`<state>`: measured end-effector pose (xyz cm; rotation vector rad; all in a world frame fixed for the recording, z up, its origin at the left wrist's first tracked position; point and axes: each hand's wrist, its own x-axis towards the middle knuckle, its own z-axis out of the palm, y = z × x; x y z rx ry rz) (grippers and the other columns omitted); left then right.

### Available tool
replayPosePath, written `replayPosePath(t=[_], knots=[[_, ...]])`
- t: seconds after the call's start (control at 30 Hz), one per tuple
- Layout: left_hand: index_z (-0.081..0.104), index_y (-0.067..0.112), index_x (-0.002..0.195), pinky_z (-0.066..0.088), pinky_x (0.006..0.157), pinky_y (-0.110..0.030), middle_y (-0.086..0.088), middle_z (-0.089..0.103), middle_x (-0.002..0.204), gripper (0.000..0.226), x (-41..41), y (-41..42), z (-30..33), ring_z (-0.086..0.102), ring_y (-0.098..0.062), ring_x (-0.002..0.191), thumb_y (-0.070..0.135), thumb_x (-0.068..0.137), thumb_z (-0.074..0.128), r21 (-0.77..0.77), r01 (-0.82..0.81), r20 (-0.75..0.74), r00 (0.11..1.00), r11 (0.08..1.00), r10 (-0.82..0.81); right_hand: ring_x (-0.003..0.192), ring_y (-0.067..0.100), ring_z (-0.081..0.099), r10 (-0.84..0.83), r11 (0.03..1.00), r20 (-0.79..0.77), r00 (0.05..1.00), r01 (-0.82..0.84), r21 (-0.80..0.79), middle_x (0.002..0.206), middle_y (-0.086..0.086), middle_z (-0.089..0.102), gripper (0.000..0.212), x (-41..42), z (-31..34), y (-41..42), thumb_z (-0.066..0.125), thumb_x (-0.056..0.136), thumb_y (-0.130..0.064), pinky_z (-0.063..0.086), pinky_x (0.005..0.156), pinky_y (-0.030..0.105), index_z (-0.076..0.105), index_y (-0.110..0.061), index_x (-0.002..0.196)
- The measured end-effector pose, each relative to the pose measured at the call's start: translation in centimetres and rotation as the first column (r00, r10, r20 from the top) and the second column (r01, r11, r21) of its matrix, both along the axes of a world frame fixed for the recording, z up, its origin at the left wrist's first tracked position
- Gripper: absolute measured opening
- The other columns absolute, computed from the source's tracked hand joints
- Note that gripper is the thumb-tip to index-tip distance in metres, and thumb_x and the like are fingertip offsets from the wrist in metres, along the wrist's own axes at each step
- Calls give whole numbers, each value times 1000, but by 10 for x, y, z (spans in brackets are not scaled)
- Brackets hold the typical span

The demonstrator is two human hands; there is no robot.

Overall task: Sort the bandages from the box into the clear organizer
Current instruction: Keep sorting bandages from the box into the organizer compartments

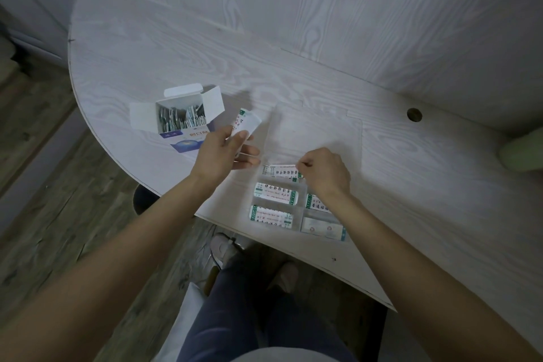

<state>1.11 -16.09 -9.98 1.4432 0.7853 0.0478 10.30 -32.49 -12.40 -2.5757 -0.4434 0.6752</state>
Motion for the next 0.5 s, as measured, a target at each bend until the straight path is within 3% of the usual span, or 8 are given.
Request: replayPosePath(t=[0.1,0.23,0.37,0.43,0.5], knots=[[55,2,102,56,61,-24,-12,67,79,19,0,0,0,68,-15,58,18,100,44,-10,9,1,1000,1000,-9,81,24,68,61,995,65,996,-55,-88,87,11,72,23,-2,-4,5,50,90,-7,47,58,28,73,-5,86],[58,10,94,57,62,-24,-10,68,79,18,0,1,-1,68,-16,60,18,100,44,-3,36,-9,999,999,-36,67,18,61,197,961,106,975,-171,-218,73,1,65,23,-2,-11,10,49,88,-3,42,56,25,70,-8,80],[58,11,93,56,64,-26,-10,68,79,18,0,1,0,68,-16,61,17,101,43,-16,36,-7,999,999,-36,68,18,50,410,867,148,900,-335,-368,66,-2,46,27,-5,-6,14,50,78,8,28,51,22,50,-17,70],[58,10,93,56,63,-25,-11,68,79,18,1,1,1,68,-15,60,17,101,43,-16,32,-5,999,999,-32,72,21,55,461,838,153,874,-372,-399,72,0,53,27,-5,-4,15,52,79,9,33,58,23,50,-16,69],[58,9,95,56,63,-24,-11,68,80,18,1,2,2,68,-15,60,17,101,43,-15,32,-6,999,999,-32,82,23,62,500,808,139,855,-403,-429,88,5,65,24,-6,-1,18,51,81,10,35,63,24,60,-12,80]])
